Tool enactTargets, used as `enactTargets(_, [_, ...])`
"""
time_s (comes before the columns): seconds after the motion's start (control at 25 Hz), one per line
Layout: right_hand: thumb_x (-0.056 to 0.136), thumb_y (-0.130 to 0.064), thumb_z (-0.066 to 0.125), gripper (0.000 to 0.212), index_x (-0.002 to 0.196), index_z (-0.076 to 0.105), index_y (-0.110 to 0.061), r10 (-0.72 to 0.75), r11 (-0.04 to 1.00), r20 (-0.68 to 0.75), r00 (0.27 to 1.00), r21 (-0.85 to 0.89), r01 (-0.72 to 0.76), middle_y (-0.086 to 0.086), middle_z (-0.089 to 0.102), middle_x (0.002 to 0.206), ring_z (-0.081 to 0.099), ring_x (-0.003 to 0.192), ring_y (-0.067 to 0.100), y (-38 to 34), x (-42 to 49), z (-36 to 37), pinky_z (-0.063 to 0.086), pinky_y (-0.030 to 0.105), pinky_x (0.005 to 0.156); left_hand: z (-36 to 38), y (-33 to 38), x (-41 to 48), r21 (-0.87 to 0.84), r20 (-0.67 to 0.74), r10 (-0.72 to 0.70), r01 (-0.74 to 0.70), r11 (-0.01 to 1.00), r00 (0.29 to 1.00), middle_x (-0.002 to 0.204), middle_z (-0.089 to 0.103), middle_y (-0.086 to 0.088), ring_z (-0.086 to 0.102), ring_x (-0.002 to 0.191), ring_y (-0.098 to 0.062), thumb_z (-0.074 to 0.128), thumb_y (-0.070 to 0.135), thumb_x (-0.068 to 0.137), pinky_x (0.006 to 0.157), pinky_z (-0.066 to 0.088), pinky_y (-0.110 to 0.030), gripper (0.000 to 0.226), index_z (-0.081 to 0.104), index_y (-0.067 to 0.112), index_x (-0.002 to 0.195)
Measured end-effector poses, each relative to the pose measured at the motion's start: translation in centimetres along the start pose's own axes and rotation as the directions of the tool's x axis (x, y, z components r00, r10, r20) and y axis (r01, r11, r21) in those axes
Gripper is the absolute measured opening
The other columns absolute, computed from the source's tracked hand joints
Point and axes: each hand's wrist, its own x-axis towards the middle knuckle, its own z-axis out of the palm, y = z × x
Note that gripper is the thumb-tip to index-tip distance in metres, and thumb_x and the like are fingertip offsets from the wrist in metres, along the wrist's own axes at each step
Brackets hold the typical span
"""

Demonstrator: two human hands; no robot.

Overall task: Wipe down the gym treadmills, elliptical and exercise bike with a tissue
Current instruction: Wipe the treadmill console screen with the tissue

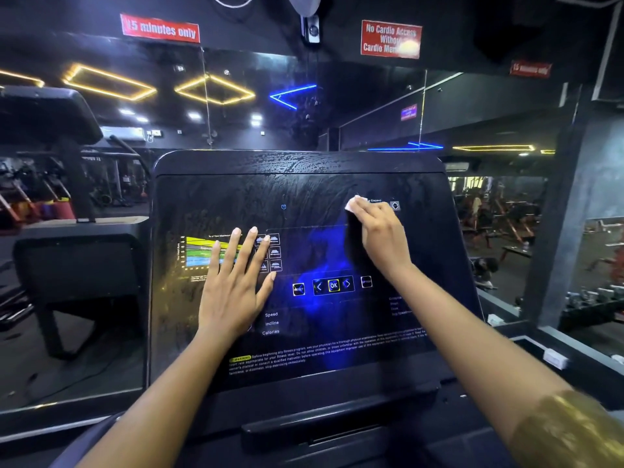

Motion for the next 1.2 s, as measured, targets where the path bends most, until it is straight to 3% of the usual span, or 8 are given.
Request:
enactTargets(0.2, [0.079,0.008,0.055,0.042,0.116,0.064,-0.007,-0.133,0.989,0.065,0.989,0.078,0.128,0.004,0.062,0.121,0.051,0.071,0.023,-4.5,-7.9,-0.8,0.047,0.03,0.075,0.2,-0.1,0.0,-0.005,0.003,0.002,-0.002,1.0,1.0,0.153,0.033,-0.01,0.026,0.142,-0.031,0.029,0.044,0.095,0.114,0.017,-0.05,0.06,0.038,0.012,0.145])
enactTargets(0.36, [0.086,-0.005,0.043,0.038,0.115,0.066,-0.009,-0.106,0.984,0.11,0.988,0.152,0.089,0.001,0.064,0.118,0.057,0.077,0.021,-7.5,-12.7,-2.0,0.05,0.029,0.074,0.0,-0.1,0.1,-0.017,0.026,0.004,-0.004,1.0,1.0,0.152,0.034,-0.01,0.026,0.142,-0.031,0.029,0.044,0.095,0.114,0.017,-0.05,0.06,0.039,0.012,0.144])
enactTargets(0.52, [0.086,-0.004,0.043,0.034,0.109,0.067,-0.009,0.135,0.972,0.081,0.988,0.183,-0.148,0.002,0.066,0.111,0.055,0.09,0.02,-6.5,-10.8,-2.4,0.044,0.026,0.086,-0.2,-0.5,-1.0,-0.007,0.044,0.057,-0.056,0.998,0.997,0.151,0.036,-0.01,0.026,0.141,-0.03,0.031,0.043,0.095,0.114,0.016,-0.05,0.058,0.042,0.013,0.143])
enactTargets(0.64, [0.083,0.003,0.047,0.035,0.111,0.066,-0.006,0.273,0.945,0.095,0.957,0.162,-0.286,0.004,0.067,0.111,0.054,0.086,0.024,-6.1,-9.9,-2.2,0.043,0.028,0.082,-0.6,-0.6,-3.6,-0.006,0.053,0.075,-0.075,0.997,0.996,0.151,0.036,-0.01,0.025,0.141,-0.029,0.031,0.043,0.094,0.113,0.017,-0.051,0.059,0.041,0.013,0.144])
enactTargets(0.8, [0.081,0.0,0.046,0.041,0.116,0.064,-0.008,0.036,0.972,0.162,0.986,0.223,-0.072,0.003,0.066,0.114,0.053,0.086,0.019,-10.2,-15.4,-2.7,0.045,0.027,0.08,-1.0,-0.5,-6.1,-0.011,0.061,0.075,-0.075,0.997,0.995,0.153,0.033,-0.01,0.022,0.143,-0.028,0.033,0.043,0.093,0.115,0.014,-0.05,0.061,0.037,0.013,0.146])
enactTargets(0.92, [0.078,0.003,0.05,0.041,0.115,0.065,-0.008,-0.164,0.951,0.233,0.959,0.296,0.09,0.001,0.064,0.117,0.053,0.094,0.015,-11.3,-19.8,-4.0,0.051,0.026,0.078,-1.0,-0.1,-7.3,-0.011,0.065,0.079,-0.078,0.997,0.995,0.154,0.029,-0.008,0.021,0.143,-0.028,0.033,0.042,0.093,0.116,0.013,-0.05,0.061,0.031,0.015,0.148])
enactTargets(1.0, [0.082,0.0,0.046,0.035,0.11,0.068,-0.007,-0.194,0.944,0.226,0.955,0.308,0.119,0.003,0.066,0.112,0.054,0.097,0.016,-10.1,-18.9,-4.7,0.052,0.028,0.078,-1.0,0.0,-7.8,-0.008,0.068,0.079,-0.078,0.997,0.995,0.154,0.029,-0.008,0.021,0.143,-0.028,0.032,0.042,0.094,0.116,0.013,-0.05,0.061,0.03,0.015,0.148])
enactTargets(1.2, [0.08,0.009,0.051,0.033,0.106,0.068,-0.002,0.146,0.967,0.09,0.985,0.199,-0.161,0.011,0.068,0.103,0.063,0.088,0.029,-4.6,-10.6,-3.8,0.045,0.028,0.085,-1.1,0.1,-7.8,-0.007,0.083,0.068,-0.068,0.998,0.994,0.155,0.027,-0.008,0.02,0.144,-0.028,0.032,0.042,0.094,0.116,0.013,-0.05,0.061,0.031,0.014,0.148])
